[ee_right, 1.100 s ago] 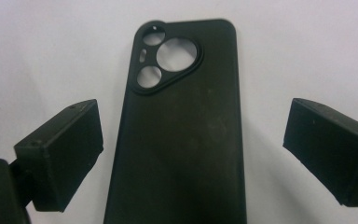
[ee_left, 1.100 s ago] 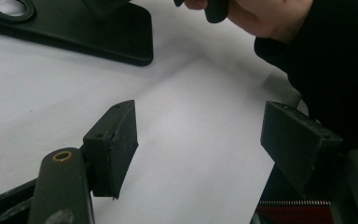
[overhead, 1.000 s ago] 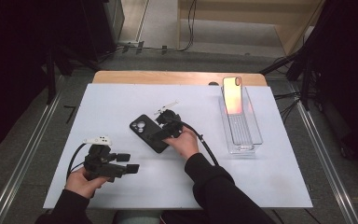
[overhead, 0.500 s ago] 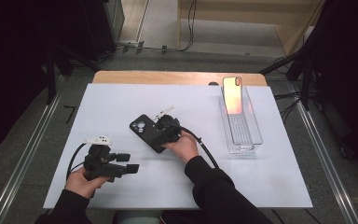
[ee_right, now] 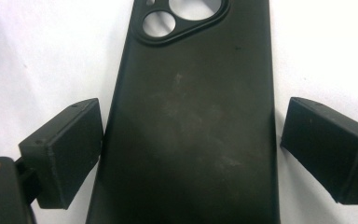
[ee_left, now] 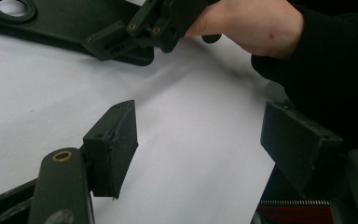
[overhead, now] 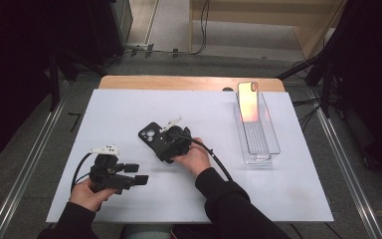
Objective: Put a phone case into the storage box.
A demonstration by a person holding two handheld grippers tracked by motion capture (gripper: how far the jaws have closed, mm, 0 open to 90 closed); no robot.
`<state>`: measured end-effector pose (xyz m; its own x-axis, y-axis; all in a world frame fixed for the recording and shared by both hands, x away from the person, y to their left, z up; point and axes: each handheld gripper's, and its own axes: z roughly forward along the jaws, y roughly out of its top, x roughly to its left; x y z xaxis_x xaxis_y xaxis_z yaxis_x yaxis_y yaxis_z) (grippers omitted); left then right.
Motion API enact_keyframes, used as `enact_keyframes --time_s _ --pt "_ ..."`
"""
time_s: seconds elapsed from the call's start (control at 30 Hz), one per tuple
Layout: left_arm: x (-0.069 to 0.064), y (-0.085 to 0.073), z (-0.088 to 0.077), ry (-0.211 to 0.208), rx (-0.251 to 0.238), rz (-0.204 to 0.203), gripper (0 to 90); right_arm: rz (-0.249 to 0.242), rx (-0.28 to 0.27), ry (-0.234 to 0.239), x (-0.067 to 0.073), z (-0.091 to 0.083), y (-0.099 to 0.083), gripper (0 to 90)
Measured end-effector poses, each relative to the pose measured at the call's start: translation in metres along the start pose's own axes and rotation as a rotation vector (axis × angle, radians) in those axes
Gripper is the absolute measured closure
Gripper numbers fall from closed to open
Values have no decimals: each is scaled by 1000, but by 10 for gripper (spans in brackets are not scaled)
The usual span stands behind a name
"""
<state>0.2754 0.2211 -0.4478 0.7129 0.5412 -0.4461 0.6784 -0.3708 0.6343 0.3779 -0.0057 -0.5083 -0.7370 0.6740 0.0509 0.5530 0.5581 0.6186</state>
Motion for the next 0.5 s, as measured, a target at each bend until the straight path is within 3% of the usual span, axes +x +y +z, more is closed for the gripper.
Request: enact_keyframes --time_s 0.1,0.5 --pt "0 0 0 0 0 0 274 1 -12 -27 4 1 -2 47" --pt "0 0 0 1 0 -1 274 6 7 -34 4 -1 0 109"
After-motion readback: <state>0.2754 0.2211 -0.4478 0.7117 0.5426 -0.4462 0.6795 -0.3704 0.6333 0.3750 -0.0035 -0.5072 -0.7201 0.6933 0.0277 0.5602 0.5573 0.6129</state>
